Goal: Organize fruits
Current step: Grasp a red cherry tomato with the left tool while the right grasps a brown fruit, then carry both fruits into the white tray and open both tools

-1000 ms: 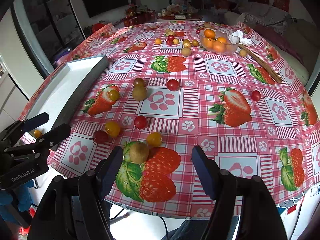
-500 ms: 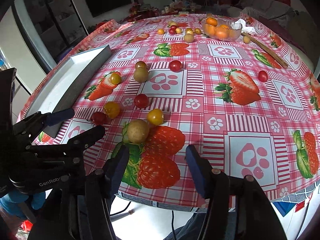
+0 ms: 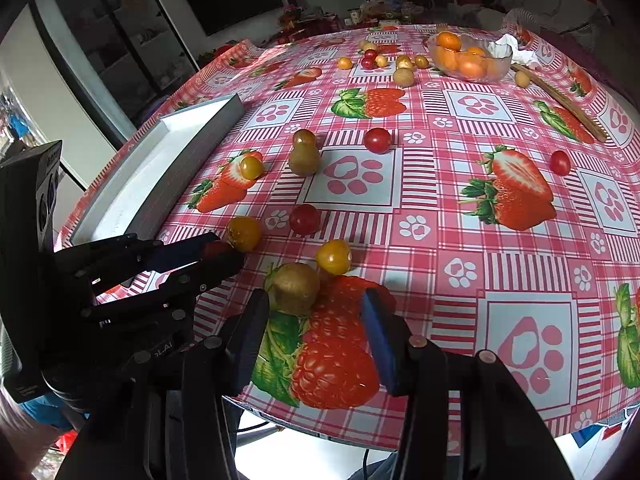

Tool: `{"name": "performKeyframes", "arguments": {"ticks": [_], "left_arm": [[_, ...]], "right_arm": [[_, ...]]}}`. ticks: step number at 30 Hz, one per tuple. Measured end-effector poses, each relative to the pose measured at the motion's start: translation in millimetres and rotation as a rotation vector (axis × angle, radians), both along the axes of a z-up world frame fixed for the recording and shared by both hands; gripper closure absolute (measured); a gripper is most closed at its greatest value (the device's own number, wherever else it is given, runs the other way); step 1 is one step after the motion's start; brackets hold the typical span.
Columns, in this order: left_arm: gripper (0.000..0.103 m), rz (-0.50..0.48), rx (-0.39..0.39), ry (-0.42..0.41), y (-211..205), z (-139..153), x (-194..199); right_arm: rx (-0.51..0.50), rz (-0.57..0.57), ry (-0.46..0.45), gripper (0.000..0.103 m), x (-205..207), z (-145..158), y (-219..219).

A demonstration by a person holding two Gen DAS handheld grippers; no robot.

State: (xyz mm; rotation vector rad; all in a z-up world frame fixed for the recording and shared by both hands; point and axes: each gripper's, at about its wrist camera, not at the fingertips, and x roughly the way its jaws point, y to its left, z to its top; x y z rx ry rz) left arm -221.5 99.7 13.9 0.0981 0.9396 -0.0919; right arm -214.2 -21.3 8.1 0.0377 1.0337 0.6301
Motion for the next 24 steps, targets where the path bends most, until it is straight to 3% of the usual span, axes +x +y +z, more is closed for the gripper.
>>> {"name": "performKeyframes", "arguments": {"ticks": [4, 7, 24], "left_arm": [[0.080, 0.024, -0.033, 0.008, 7, 0, -3], [0.080, 0.041, -0.043, 0.007, 10, 0, -5], [0.080, 0.131, -0.112, -0.075, 41, 35, -28]], "right_arm": [[-0.007, 0.012, 0.004, 0.062, 2, 0, 6], [-0.023, 0.023, 0.001, 0.076, 1, -1, 12], [0.011, 0.021, 0.006, 0.075, 1, 22, 12]]}}
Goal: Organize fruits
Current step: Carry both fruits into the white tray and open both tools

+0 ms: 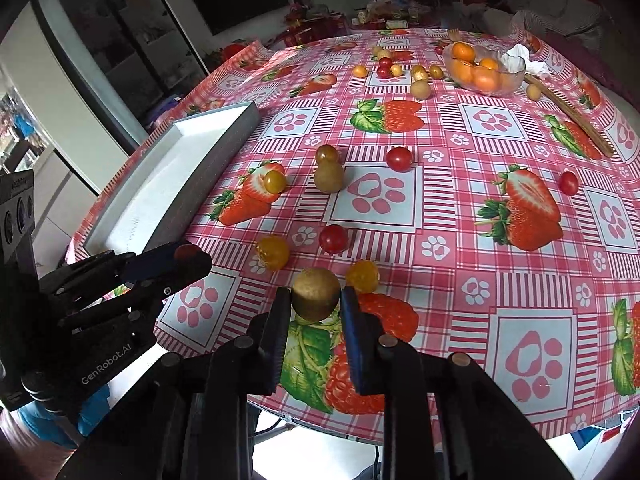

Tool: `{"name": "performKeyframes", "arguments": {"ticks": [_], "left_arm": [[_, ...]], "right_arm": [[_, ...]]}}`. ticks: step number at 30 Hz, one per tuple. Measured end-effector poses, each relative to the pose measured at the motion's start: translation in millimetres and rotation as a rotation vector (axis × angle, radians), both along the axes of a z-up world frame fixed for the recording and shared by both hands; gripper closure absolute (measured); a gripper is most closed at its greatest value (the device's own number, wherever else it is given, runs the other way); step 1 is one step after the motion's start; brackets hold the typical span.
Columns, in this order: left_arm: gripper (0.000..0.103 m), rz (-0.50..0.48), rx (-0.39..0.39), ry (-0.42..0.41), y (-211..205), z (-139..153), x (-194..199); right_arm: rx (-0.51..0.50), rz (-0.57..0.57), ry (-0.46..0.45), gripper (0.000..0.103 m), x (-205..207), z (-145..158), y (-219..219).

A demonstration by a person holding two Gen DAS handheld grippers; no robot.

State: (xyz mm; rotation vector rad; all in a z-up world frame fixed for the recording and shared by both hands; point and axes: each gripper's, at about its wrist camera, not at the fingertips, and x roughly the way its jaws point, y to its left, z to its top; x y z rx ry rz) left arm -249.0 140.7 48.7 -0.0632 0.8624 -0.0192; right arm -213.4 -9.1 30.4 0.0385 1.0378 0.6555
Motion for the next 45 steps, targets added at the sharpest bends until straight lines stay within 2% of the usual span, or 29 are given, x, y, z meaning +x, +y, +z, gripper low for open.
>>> {"name": "performKeyframes", "arguments": {"ticks": [14, 21, 24, 32, 38, 45], "left_arm": [[0.080, 0.188, 0.015, -0.062, 83, 20, -24], [0.080, 0.322, 0.031, -0.065, 138, 16, -32], [0.080, 0.373, 0.042, -0.041, 157, 6, -30], [0.080, 0.461, 0.033, 0.019, 189, -17, -21], [0.080, 0.474, 0.039, 0.053, 197, -26, -15], [0.080, 0.474, 0.047, 0.074, 200, -32, -12]], "right_arm": [[-0.009, 0.118, -0.045, 0.075, 1, 34, 64], [-0.011, 0.209, -0.049, 0.075, 3, 43, 119], [-0.010, 0.245, -0.042, 0.075, 5, 45, 144], [-0.064, 0.328, -0.025, 0.075, 10, 34, 204], [-0.121, 0.361, -0.002, 0.075, 16, 16, 235], [-0.172, 0.374, 0.016, 0.075, 21, -1, 253]]}}
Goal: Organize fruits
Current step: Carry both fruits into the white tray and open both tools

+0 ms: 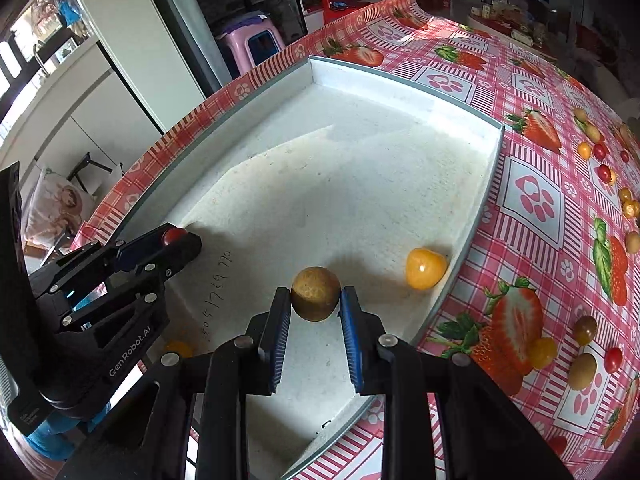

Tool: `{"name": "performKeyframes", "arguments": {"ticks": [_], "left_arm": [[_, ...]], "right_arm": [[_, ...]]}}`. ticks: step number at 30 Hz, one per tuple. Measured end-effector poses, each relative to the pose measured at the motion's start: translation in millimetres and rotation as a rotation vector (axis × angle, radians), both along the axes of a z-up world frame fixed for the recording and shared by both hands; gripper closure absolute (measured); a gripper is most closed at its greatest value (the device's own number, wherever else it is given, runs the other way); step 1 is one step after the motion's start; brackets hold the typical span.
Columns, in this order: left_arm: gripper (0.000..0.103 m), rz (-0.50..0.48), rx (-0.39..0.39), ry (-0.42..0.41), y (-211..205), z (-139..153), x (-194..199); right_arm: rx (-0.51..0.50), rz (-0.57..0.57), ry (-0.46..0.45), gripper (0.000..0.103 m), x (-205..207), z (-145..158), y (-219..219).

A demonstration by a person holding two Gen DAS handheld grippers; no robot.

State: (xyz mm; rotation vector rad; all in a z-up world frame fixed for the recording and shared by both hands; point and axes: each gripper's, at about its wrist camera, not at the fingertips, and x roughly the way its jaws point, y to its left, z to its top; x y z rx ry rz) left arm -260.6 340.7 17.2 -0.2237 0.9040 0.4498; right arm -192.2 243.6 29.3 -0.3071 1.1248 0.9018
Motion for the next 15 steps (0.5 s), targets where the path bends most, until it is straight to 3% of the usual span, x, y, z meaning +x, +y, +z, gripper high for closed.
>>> {"name": "performKeyframes", "arguments": {"ticks": [11, 12, 15], "left_arm": [[0.079, -0.002, 0.002, 0.004, 1, 1, 2], [0.079, 0.000, 0.001, 0.005, 1, 1, 2], [0.079, -0.004, 0.005, 0.009, 0, 1, 2]], "right_arm": [[-0.009, 0.011, -0.014, 0.073, -2, -3, 3], [0.001, 0.004, -0.011, 0.071, -2, 0, 0], [0.037, -0.019, -0.025, 0.046, -1, 11, -11]]}}
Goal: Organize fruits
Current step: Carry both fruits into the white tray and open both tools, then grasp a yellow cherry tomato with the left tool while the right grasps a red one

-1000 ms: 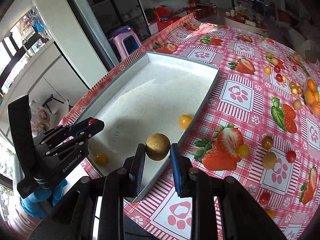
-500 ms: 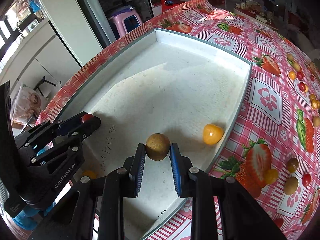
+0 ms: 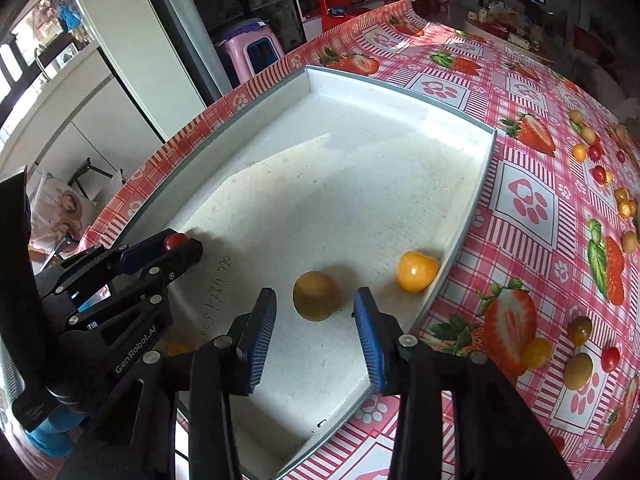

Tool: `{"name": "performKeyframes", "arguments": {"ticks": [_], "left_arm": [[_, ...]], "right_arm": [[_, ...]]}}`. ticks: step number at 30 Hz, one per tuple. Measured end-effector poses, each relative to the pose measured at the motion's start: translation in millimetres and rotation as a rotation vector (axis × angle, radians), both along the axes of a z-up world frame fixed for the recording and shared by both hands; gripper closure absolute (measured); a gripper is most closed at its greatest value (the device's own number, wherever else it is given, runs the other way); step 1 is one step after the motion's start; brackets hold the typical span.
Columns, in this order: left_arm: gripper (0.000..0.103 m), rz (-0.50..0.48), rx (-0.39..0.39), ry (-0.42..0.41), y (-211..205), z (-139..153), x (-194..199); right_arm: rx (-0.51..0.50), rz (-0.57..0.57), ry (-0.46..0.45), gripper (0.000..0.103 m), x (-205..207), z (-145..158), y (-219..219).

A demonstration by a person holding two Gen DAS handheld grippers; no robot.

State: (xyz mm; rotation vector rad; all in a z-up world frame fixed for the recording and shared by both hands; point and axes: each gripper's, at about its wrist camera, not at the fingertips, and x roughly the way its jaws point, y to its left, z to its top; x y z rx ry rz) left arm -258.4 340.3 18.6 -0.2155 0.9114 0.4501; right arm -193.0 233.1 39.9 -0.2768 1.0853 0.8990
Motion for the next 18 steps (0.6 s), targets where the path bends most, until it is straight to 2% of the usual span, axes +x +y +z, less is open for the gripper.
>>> {"name": "performKeyframes", "arguments": {"ticks": [1, 3, 4, 5, 6, 8, 12, 18], "left_arm": [[0.079, -0.001, -0.002, -0.001, 0, 0, 0], [0.078, -0.004, -0.012, -0.002, 0, 0, -1], [0.064, -0.005, -0.019, -0.007, 1, 1, -2], [0.029, -0.003, -0.019, -0.021, 1, 3, -4], [0.019, 0.002, -0.007, -0.056, 0, 7, -9], [0.018, -0.007, 0.016, -0.101, -4, 14, -14], [0.018, -0.019, 0.001, -0.083, -9, 18, -13], [0.018, -0.103, 0.039, -0.101, -45, 35, -10]], "right_arm": [[0.013, -0.009, -0.010, 0.039, 0, 4, -4], [0.034, -0.025, -0.021, 0.038, 0, 11, -12], [0.043, -0.030, -0.018, 0.037, 0, 14, -16], [0.052, -0.038, -0.017, 0.037, 0, 16, -21], [0.060, -0.047, -0.017, 0.036, 0, 18, -26], [0.075, -0.065, -0.019, 0.035, 0, 21, -37], [0.098, -0.116, -0.007, 0.035, 2, 23, -61], [0.107, -0.189, 0.001, 0.032, 3, 21, -104]]}}
